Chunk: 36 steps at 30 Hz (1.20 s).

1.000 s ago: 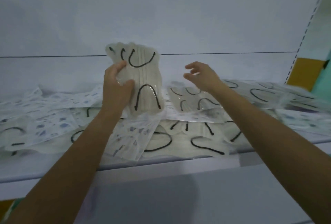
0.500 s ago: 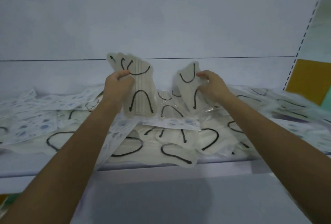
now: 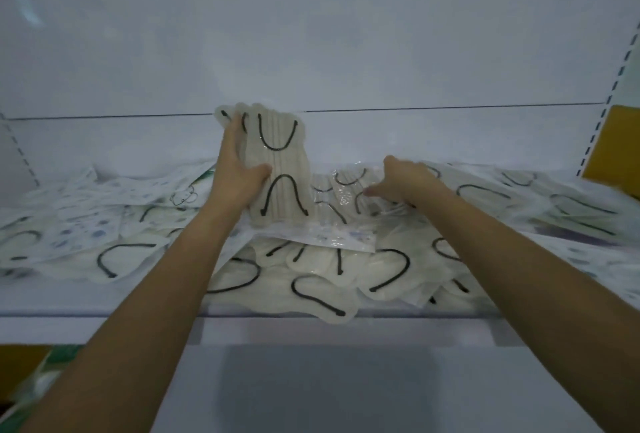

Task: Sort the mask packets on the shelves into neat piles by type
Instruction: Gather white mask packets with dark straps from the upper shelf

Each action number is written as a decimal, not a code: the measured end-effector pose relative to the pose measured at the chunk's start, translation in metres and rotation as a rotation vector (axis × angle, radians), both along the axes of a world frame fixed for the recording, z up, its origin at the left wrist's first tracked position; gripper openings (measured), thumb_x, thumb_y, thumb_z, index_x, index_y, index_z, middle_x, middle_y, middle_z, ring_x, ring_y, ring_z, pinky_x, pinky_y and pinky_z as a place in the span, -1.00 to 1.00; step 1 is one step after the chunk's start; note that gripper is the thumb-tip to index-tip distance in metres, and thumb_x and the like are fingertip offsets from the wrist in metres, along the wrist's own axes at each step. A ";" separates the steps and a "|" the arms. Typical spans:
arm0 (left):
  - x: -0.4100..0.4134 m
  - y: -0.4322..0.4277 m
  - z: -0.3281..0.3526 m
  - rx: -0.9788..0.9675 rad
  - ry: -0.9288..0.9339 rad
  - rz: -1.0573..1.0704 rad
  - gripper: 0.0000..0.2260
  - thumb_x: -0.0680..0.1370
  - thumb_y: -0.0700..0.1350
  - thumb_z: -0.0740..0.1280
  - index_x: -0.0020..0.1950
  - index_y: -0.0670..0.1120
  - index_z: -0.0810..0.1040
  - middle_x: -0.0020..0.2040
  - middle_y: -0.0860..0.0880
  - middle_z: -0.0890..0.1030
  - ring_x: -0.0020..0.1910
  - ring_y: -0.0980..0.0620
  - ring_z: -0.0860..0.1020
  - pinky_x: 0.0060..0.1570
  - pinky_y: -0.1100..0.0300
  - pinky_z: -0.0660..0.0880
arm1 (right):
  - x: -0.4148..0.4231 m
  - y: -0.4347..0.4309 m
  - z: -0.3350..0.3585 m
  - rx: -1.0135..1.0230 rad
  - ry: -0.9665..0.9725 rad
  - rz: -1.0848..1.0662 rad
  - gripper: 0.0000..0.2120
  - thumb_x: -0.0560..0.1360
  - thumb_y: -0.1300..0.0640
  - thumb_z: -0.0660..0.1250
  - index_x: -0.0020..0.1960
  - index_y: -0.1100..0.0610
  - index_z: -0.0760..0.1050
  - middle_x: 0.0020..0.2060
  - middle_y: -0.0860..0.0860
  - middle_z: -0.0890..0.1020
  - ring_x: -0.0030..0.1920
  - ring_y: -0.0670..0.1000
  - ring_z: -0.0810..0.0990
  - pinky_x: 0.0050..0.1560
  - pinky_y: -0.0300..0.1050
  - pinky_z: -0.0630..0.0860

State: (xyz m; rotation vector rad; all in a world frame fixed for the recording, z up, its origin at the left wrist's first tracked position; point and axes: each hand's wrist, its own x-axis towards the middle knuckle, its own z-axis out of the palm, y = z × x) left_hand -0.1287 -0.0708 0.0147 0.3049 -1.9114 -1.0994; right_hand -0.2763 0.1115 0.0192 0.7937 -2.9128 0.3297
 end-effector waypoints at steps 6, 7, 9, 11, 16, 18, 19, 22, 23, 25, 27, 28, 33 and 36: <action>-0.018 0.004 -0.018 0.084 -0.053 0.067 -0.59 0.49 -0.35 0.29 0.33 -0.13 0.44 0.34 -0.08 0.43 0.33 0.01 0.39 0.30 0.23 0.31 | -0.004 -0.011 -0.021 -0.118 0.016 0.084 -0.61 0.49 0.23 0.25 0.30 0.18 0.31 0.15 0.16 0.54 0.17 0.18 0.49 0.14 -0.02 0.43; -0.020 0.002 -0.020 0.091 -0.055 0.079 -0.60 0.50 -0.33 0.29 0.33 -0.12 0.45 0.34 -0.07 0.43 0.33 0.02 0.38 0.27 0.27 0.31 | -0.004 -0.011 -0.019 -0.156 0.008 0.086 -0.61 0.48 0.29 0.22 0.30 0.17 0.32 0.14 0.14 0.54 0.15 0.17 0.49 0.13 -0.02 0.44; -0.021 -0.002 -0.024 0.125 -0.040 0.090 -0.60 0.51 -0.30 0.29 0.33 -0.08 0.45 0.34 -0.07 0.42 0.33 0.04 0.38 0.29 0.24 0.31 | -0.005 -0.008 -0.015 -0.245 0.004 0.089 -0.60 0.49 0.32 0.19 0.31 0.16 0.33 0.14 0.13 0.54 0.14 0.15 0.50 0.11 -0.02 0.46; -0.021 -0.004 -0.029 0.168 -0.027 0.094 -0.61 0.51 -0.27 0.29 0.33 -0.05 0.45 0.34 -0.05 0.40 0.32 0.05 0.38 0.33 0.15 0.33 | -0.005 -0.003 -0.010 -0.426 -0.014 0.100 -0.61 0.50 0.32 0.19 0.32 0.16 0.34 0.12 0.14 0.55 0.08 0.14 0.53 0.08 -0.01 0.50; -0.020 0.001 -0.027 0.135 -0.046 0.075 -0.64 0.54 -0.19 0.29 0.34 -0.06 0.44 0.33 -0.03 0.41 0.30 0.06 0.38 0.33 0.17 0.32 | 0.009 -0.016 0.004 -0.862 -0.129 0.162 -0.67 0.48 0.36 0.19 0.23 0.19 0.41 -0.13 0.05 0.54 -0.25 -0.03 0.50 -0.27 -0.20 0.46; -0.018 0.004 -0.026 0.139 -0.040 0.055 -0.70 0.56 -0.11 0.28 0.30 -0.07 0.47 0.26 -0.02 0.47 0.24 0.09 0.42 0.30 0.17 0.35 | 0.019 -0.026 0.011 -1.004 -0.216 0.202 -0.68 0.47 0.39 0.21 0.20 0.20 0.42 -0.23 0.00 0.52 -0.33 -0.09 0.49 -0.36 -0.29 0.51; -0.019 0.006 -0.025 0.179 -0.022 0.029 -0.76 0.58 -0.07 0.26 0.22 -0.07 0.52 0.16 0.00 0.53 0.16 0.10 0.47 0.25 0.16 0.39 | 0.026 -0.030 0.015 -1.084 -0.275 0.228 -0.68 0.47 0.40 0.22 0.19 0.21 0.41 -0.27 0.00 0.51 -0.35 -0.09 0.51 -0.36 -0.30 0.54; -0.018 0.009 -0.017 0.462 0.045 -0.091 -0.74 0.58 0.07 0.21 -0.05 -0.07 0.59 -0.05 -0.02 0.63 -0.04 0.03 0.58 0.08 0.06 0.51 | 0.046 -0.047 0.015 -1.059 -0.297 0.349 -0.68 0.46 0.36 0.26 0.20 0.21 0.40 -0.26 -0.03 0.53 -0.29 -0.03 0.55 -0.25 -0.24 0.57; -0.018 0.008 -0.016 0.521 0.055 -0.112 -0.75 0.57 0.07 0.21 -0.05 -0.05 0.59 -0.03 -0.03 0.64 -0.02 0.00 0.59 0.06 0.06 0.52 | 0.054 -0.053 0.012 -0.963 -0.294 0.403 -0.65 0.46 0.31 0.30 0.23 0.19 0.40 -0.21 -0.02 0.56 -0.22 -0.01 0.57 -0.18 -0.19 0.56; -0.018 0.006 -0.018 0.526 0.046 -0.086 -0.85 0.56 -0.07 0.26 -0.02 -0.10 0.58 -0.06 -0.06 0.63 -0.01 -0.06 0.59 0.00 0.05 0.53 | 0.062 -0.063 0.006 -0.833 -0.384 0.482 -0.61 0.47 0.19 0.37 0.26 0.17 0.39 -0.08 0.03 0.59 -0.10 0.02 0.59 -0.05 -0.10 0.55; -0.016 -0.001 -0.024 0.450 0.008 -0.045 -0.82 0.52 -0.28 0.24 0.09 -0.19 0.53 -0.05 -0.09 0.60 0.02 -0.11 0.56 -0.04 0.07 0.52 | 0.057 -0.062 0.005 -0.837 -0.406 0.463 -0.62 0.50 0.15 0.34 0.28 0.18 0.38 -0.02 0.08 0.57 -0.06 0.04 0.58 -0.03 -0.08 0.52; -0.014 -0.005 -0.025 0.436 -0.001 -0.052 -0.73 0.51 -0.34 0.22 0.20 -0.20 0.48 0.03 -0.11 0.58 0.09 -0.12 0.55 -0.02 0.08 0.53 | 0.050 -0.057 0.007 -0.781 -0.308 0.409 -0.59 0.50 0.13 0.33 0.31 0.18 0.36 0.04 0.10 0.55 0.01 0.06 0.56 -0.01 -0.11 0.48; -0.009 -0.008 -0.024 0.259 0.029 -0.121 -0.23 0.48 -0.43 0.26 0.54 0.01 -0.04 0.41 0.07 0.21 0.32 0.10 0.29 0.29 0.11 0.37 | 0.021 -0.030 -0.002 -0.101 -0.257 0.189 -0.26 0.43 -0.03 0.41 0.46 0.21 0.15 0.40 0.14 0.32 0.36 0.14 0.33 0.27 -0.06 0.32; -0.014 -0.011 -0.028 0.206 -0.038 -0.073 -0.40 0.50 -0.38 0.26 0.49 -0.04 0.20 0.39 0.02 0.29 0.32 0.04 0.34 0.31 0.07 0.38 | 0.015 -0.027 -0.010 -0.147 -0.253 0.190 -0.25 0.40 0.05 0.45 0.45 0.22 0.17 0.41 0.12 0.32 0.37 0.12 0.32 0.25 -0.11 0.31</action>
